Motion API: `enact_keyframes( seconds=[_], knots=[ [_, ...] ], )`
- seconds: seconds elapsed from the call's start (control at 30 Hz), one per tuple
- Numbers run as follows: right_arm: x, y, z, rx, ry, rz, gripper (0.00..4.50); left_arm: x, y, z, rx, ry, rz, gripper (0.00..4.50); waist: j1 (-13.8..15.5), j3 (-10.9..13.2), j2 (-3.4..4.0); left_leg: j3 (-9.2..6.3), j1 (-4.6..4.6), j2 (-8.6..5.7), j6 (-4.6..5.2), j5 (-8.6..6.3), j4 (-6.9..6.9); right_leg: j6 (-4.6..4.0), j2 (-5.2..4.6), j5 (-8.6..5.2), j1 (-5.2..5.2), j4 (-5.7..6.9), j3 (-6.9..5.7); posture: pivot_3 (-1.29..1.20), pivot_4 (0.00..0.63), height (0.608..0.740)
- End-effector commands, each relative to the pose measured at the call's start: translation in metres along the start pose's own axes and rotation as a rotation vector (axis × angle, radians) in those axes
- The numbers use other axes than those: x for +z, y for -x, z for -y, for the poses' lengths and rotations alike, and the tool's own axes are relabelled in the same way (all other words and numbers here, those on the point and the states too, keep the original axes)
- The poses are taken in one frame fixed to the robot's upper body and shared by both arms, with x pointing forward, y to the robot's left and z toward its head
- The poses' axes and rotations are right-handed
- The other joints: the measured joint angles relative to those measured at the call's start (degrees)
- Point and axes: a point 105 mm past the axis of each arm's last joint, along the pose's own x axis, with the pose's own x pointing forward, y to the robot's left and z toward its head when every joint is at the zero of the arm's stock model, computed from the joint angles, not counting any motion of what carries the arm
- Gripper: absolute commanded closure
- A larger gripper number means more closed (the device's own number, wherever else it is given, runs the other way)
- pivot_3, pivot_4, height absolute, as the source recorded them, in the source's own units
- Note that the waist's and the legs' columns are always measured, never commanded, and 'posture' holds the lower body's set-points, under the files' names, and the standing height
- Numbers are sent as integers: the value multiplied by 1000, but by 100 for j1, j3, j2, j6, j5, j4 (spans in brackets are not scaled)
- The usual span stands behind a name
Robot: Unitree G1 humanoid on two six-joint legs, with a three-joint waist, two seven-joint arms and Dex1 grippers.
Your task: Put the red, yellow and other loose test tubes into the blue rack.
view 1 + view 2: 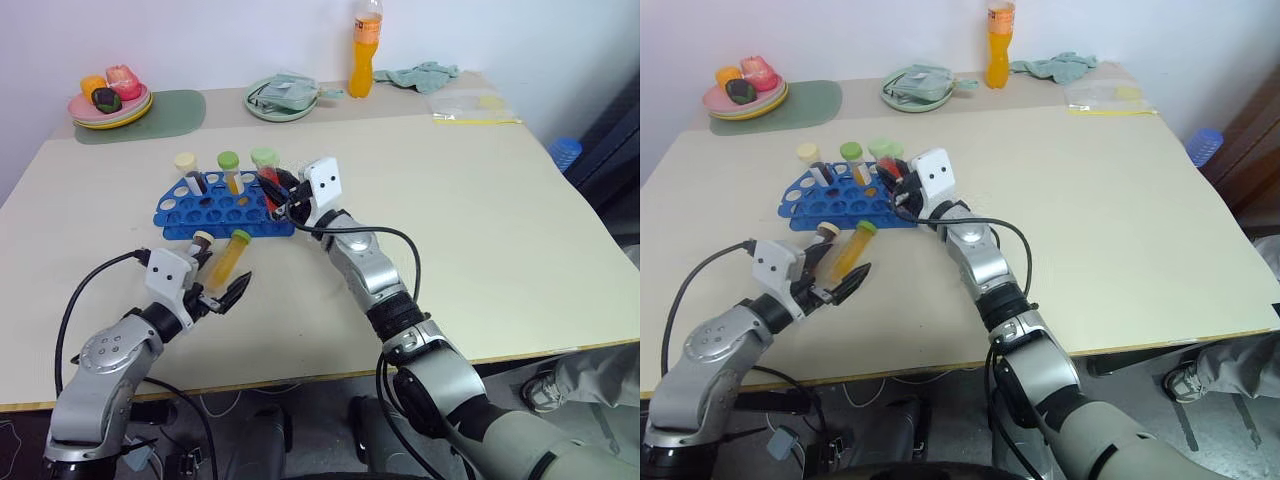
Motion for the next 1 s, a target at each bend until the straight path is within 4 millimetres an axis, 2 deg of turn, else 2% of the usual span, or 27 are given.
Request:
enact_keyframes(
  seconds=[0.03,0.33,0.63,0.9,0.97,1.0],
  knots=[
    [23,-14,-14,33,10,88,3794,4,5,-4,9,-10,12,0,0,0,0,0,0,0,0,0,0,0,0,0,0,0,0,0,150,740],
    [7,-20,-14,31,29,45,3794,-3,7,-3,8,-1,3,0,0,0,0,0,0,-1,0,0,1,0,-2,0,0,0,0,0,150,740],
    [-5,-21,-4,-39,38,8,3794,2,2,2,0,-2,11,0,1,0,1,-1,1,0,0,0,0,0,-1,0,1,1,0,0,150,740],
    [-13,-16,-4,-5,13,5,3794,4,2,1,3,2,12,0,4,0,1,-3,2,-1,-2,1,1,-1,-1,1,3,2,0,0,150,740],
    [-12,-14,-5,8,4,17,2748,3,2,-1,8,8,8,0,-2,0,1,-2,2,-1,-2,1,1,-1,0,1,2,2,0,0,150,740],
    [-11,-14,-5,12,6,26,2375,3,2,-1,10,10,7,0,-3,0,1,-3,2,-1,-2,1,1,-1,0,1,2,2,0,0,150,740]
  ],
)
